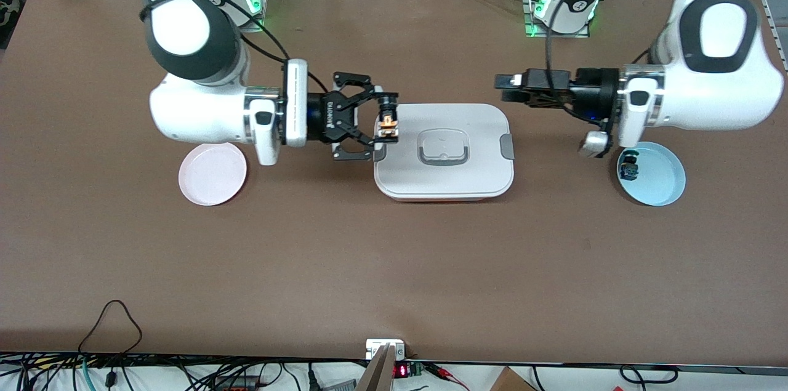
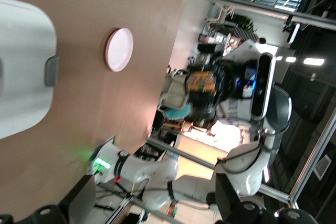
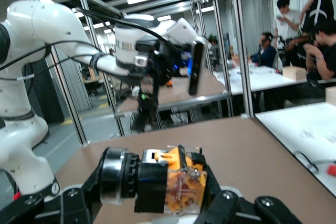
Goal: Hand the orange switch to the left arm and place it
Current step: 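Carry the switch above the box toward the left gripper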
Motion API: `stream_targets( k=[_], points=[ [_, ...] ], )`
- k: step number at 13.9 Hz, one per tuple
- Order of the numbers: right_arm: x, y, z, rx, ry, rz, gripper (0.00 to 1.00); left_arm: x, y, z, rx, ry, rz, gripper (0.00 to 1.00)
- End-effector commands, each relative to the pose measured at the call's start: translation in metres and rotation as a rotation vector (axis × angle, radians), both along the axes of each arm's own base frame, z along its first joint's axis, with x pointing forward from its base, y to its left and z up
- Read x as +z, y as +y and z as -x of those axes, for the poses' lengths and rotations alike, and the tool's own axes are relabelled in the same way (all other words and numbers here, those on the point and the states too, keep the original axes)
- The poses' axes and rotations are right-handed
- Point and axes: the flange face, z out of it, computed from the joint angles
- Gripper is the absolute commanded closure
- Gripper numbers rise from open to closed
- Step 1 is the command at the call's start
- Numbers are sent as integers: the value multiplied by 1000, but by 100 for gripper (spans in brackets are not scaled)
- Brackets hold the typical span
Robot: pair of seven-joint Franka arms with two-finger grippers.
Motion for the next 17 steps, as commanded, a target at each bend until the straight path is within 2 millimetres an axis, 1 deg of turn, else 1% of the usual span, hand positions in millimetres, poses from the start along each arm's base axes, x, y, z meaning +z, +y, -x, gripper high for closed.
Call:
stream_targets(
  k=[1, 3, 6, 7, 8, 10, 13, 14, 16, 17],
  points=[
    [-4, 19, 8, -24, 5, -72, 100, -12, -30, -5, 79, 18, 84, 0],
    [-3, 24, 11, -24, 16, -90, 100, -16, -45, -7, 127, 2, 113, 0],
    [-1, 34, 17, -27, 38, -123, 100, -31, -56, -12, 125, -23, 110, 0],
    [-1, 34, 17, -27, 38, -123, 100, -28, -57, -14, 143, -36, 104, 0],
    [-1, 34, 17, -27, 38, -123, 100, -25, -66, -11, 137, -43, 103, 0],
    [-4, 36, 18, -26, 42, -120, 100, -22, -73, -10, 155, -30, 130, 0],
    [-6, 38, 19, -23, 45, -116, 100, -21, -82, -5, 142, -31, 133, 0],
    [-7, 40, 20, -26, 43, -112, 100, -22, -89, -2, 133, -29, 133, 1],
    [-7, 44, 22, -25, 43, -109, 100, -23, -95, -1, 144, -37, 120, 8],
    [-10, 43, 21, -30, 47, -104, 100, -24, -98, 1, 137, -41, 120, 18]
  ],
)
